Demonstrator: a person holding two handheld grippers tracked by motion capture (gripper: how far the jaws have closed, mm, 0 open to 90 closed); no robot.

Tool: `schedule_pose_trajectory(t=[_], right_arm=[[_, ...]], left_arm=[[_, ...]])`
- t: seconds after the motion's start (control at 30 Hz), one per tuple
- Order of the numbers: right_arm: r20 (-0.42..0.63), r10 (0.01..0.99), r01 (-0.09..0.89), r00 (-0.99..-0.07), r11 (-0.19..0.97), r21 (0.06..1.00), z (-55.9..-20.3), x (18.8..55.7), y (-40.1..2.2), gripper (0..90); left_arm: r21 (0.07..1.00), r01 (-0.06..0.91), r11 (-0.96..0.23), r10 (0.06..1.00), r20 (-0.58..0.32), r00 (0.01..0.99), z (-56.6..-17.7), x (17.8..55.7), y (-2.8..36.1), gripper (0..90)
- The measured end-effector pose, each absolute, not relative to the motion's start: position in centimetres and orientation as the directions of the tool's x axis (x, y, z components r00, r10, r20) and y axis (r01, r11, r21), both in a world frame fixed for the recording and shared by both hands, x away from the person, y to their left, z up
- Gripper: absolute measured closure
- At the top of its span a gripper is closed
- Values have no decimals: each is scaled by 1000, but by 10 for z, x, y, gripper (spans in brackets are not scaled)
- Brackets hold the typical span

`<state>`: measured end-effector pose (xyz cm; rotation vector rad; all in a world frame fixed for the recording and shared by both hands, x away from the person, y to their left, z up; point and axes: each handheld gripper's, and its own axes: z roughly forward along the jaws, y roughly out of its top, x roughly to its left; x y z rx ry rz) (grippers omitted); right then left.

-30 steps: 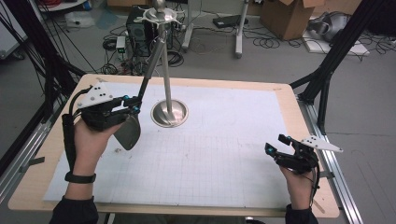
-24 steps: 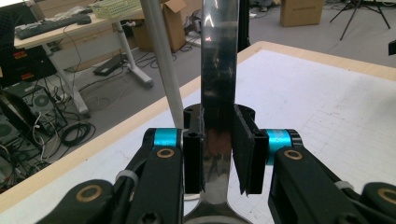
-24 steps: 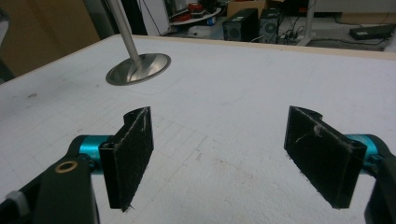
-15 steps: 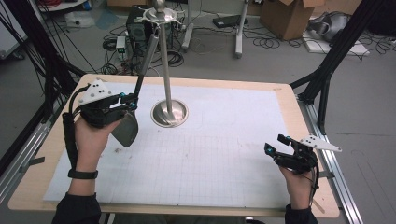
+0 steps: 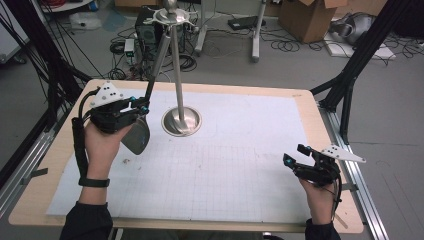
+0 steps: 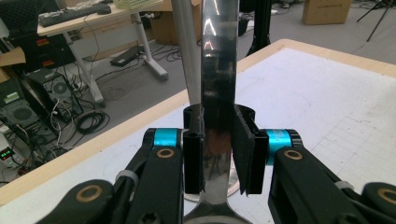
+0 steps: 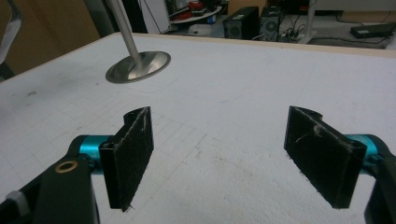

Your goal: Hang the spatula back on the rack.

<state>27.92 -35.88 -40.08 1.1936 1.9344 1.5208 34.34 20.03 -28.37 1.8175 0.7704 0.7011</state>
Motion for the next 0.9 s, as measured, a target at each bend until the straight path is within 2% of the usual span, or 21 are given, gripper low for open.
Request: schedule_pose_trajectory(t=[0.9], right_arm=[[185, 813, 382, -552, 49, 923, -403, 280, -358, 225]], left_arm=[[947, 191, -258, 799, 98, 594, -301, 355, 195, 745]])
